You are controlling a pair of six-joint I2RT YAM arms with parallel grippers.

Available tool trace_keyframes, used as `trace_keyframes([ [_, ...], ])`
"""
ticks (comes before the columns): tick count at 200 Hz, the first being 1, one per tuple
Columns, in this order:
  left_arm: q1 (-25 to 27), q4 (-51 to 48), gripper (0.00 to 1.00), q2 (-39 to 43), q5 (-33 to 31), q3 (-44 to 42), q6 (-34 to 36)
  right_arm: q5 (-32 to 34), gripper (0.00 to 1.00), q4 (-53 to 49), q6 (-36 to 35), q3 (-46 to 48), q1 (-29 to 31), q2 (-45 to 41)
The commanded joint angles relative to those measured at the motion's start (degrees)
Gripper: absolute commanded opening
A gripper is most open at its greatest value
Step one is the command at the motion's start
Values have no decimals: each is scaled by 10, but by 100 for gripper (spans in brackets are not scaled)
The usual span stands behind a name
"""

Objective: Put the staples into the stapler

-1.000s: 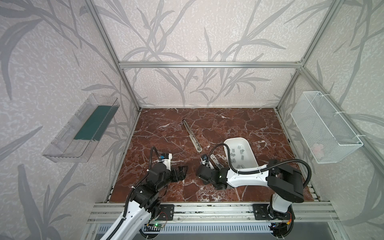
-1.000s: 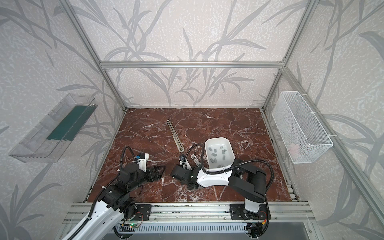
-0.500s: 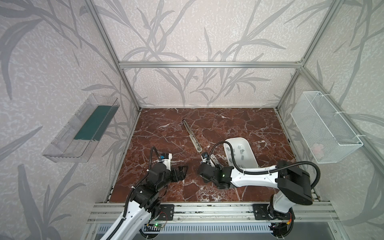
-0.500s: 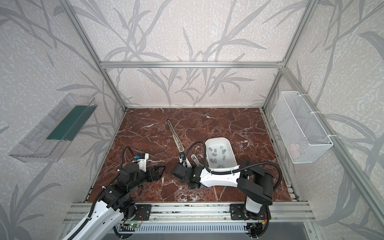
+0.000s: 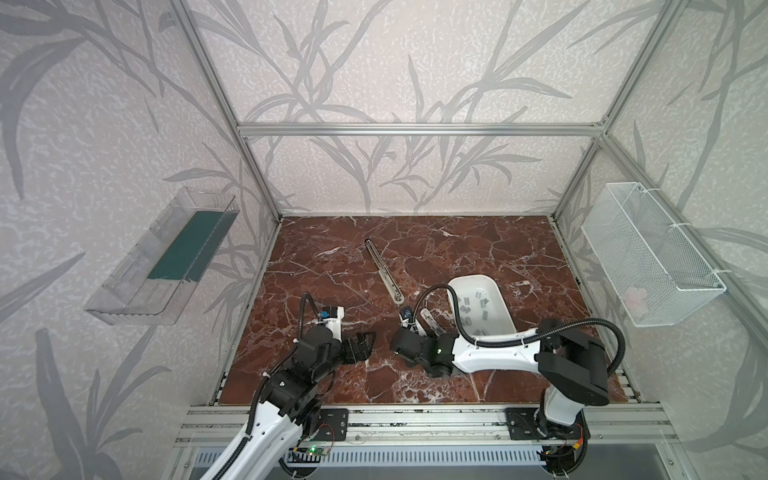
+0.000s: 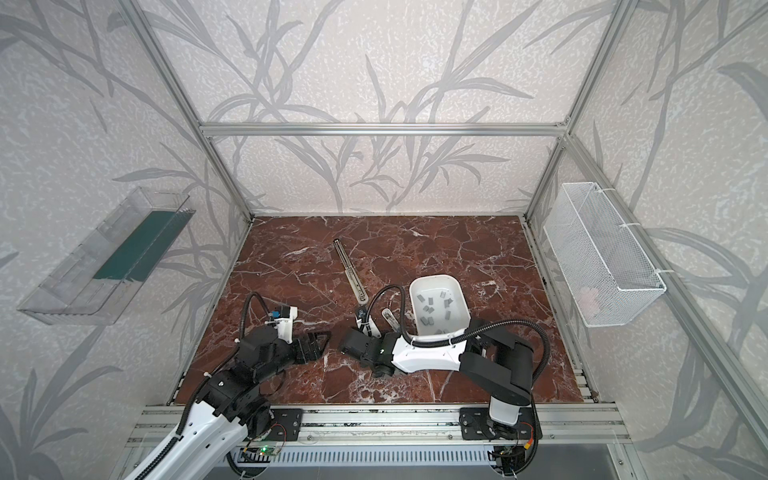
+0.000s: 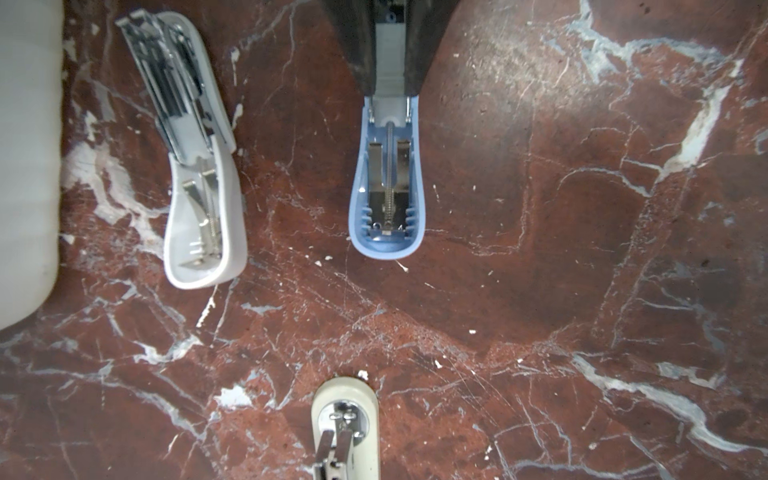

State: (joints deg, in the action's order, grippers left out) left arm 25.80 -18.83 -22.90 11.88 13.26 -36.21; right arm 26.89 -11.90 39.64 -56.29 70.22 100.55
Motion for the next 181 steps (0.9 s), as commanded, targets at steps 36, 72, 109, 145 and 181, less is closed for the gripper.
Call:
trace_keyframes([
  [36,-1,-36,99,6,-76,43,-21,2,21,2,-5,-3,-1,-19],
  [72,-1,212,99,-7,-37,-47,-107,-5,23,19,-21,-5,-12,-25],
  [109,5,340,85,-149,28,-47,-102,-14,23,50,-28,19,-29,-63],
  [145,38,469,74,-294,35,-46,-98,-33,24,90,-49,49,-52,-74],
  [181,119,545,75,-424,-3,-6,-76,-27,24,102,-51,73,-61,-98],
])
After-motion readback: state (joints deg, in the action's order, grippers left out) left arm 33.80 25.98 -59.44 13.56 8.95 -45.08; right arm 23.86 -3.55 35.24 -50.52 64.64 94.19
